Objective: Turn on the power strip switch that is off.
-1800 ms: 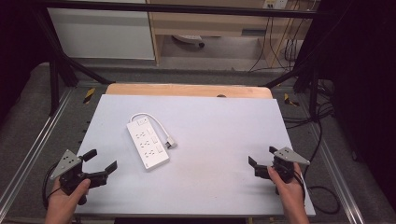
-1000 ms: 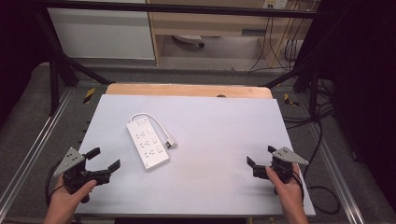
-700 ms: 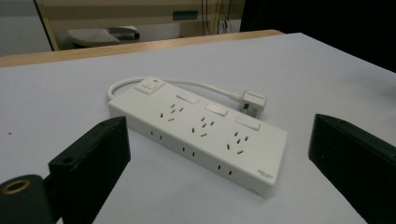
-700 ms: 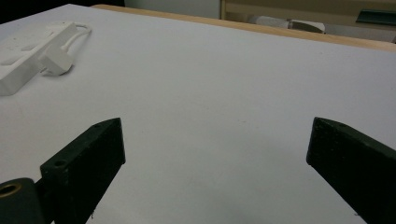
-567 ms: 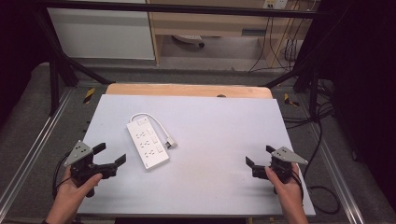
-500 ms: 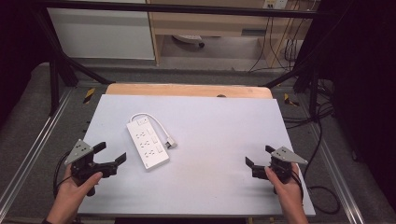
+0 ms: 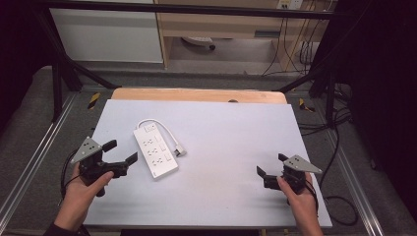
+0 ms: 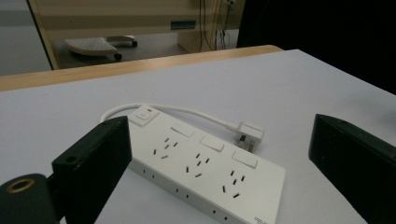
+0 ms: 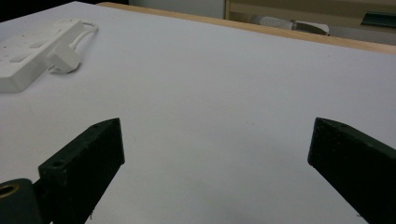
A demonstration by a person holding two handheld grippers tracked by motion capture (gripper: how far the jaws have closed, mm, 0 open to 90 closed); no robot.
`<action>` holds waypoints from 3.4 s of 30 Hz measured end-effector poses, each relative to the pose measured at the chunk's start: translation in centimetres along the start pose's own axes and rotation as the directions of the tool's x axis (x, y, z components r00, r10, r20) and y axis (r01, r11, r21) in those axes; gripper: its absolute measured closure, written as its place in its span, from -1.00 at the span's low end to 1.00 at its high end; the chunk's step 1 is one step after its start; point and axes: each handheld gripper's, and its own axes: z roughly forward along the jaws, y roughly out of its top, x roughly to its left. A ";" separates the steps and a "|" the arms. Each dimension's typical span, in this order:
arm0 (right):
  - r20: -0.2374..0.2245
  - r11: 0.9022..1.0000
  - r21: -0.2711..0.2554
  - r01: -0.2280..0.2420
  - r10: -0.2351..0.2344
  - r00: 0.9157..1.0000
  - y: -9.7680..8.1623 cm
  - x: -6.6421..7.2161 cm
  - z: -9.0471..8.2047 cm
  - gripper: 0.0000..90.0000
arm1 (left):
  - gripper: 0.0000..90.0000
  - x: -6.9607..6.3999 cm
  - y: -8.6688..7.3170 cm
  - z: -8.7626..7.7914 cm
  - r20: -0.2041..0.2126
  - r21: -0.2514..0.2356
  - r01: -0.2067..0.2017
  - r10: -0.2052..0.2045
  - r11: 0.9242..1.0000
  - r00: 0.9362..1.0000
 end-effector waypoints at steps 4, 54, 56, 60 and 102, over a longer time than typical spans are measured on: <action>0.000 1.000 0.004 0.002 -0.002 1.000 0.0 0.0 0.0 -0.91 | -0.86 0.0 0.2 0.3 0.000 0.001 0.006 -0.006 1.000 1.000; 0.007 1.000 0.025 -0.002 0.002 1.000 -0.1 0.0 0.1 -0.92 | -0.84 0.7 4.9 4.4 -0.005 -0.006 -0.024 0.024 1.000 1.000; 0.008 1.000 0.028 -0.001 0.000 1.000 -0.1 0.0 0.1 -0.92 | -0.83 0.7 5.1 4.5 -0.003 -0.007 -0.025 0.025 1.000 1.000; 0.007 1.000 0.027 -0.001 0.001 1.000 -0.1 0.1 0.2 -0.92 | -0.83 0.6 5.7 4.9 0.014 0.004 -0.039 0.039 0.999 0.999; -0.007 0.999 0.041 -0.011 0.011 1.000 -0.1 0.2 0.4 -0.92 | -0.83 0.9 7.0 8.9 -0.009 0.050 -0.063 0.063 0.997 0.998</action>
